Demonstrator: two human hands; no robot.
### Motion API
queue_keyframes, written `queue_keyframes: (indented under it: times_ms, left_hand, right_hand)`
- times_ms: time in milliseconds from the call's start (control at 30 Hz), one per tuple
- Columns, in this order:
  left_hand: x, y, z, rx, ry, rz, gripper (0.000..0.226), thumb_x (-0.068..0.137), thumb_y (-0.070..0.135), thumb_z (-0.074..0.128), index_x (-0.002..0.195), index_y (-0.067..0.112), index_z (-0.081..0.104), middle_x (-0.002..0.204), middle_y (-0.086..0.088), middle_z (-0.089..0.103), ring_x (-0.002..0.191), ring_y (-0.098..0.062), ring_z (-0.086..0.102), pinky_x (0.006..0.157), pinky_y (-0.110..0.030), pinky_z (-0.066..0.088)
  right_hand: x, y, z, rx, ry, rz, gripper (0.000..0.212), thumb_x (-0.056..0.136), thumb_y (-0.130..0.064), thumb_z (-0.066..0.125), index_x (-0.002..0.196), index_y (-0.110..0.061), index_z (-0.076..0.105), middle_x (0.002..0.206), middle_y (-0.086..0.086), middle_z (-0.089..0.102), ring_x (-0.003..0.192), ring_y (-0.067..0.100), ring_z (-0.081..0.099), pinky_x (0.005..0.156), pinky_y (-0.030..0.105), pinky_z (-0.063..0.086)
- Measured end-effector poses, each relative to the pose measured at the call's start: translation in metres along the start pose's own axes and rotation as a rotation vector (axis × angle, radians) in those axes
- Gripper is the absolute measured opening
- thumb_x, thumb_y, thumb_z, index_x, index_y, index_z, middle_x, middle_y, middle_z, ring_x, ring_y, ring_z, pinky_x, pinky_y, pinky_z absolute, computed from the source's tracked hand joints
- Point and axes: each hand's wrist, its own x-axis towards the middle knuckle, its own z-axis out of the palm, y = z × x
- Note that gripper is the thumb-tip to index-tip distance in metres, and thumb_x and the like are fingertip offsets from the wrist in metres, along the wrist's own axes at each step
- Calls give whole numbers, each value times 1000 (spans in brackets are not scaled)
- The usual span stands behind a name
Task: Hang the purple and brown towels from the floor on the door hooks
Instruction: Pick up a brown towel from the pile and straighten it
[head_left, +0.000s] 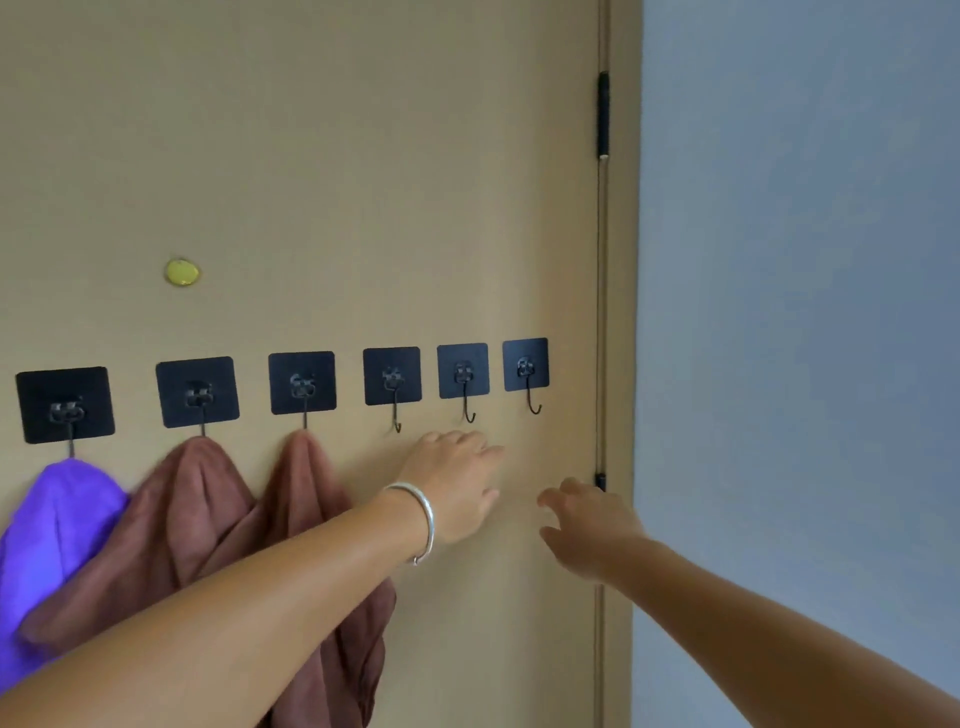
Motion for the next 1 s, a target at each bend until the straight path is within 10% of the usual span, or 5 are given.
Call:
queue_keyframes:
  times_ms: [567, 1000]
  left_hand:
    - [32, 120, 23, -351, 65, 483, 65, 97, 48, 36, 151, 18, 17, 146, -5, 37, 135, -23, 34, 110, -38, 26]
    - [-67, 301, -96, -587, 286, 996, 63, 98, 51, 34, 150, 18, 20, 143, -2, 42, 130, -21, 41, 106, -36, 30]
  right_hand:
    - [-177, 49, -80, -314, 101, 662, 46, 93, -40, 49, 136, -26, 42, 133, 1, 48, 120, 24, 49, 93, 38, 44]
    - [-437, -1, -172, -580, 97, 1159, 43, 89, -36, 54, 129, -22, 48, 124, 5, 53, 113, 29, 55, 86, 36, 46]
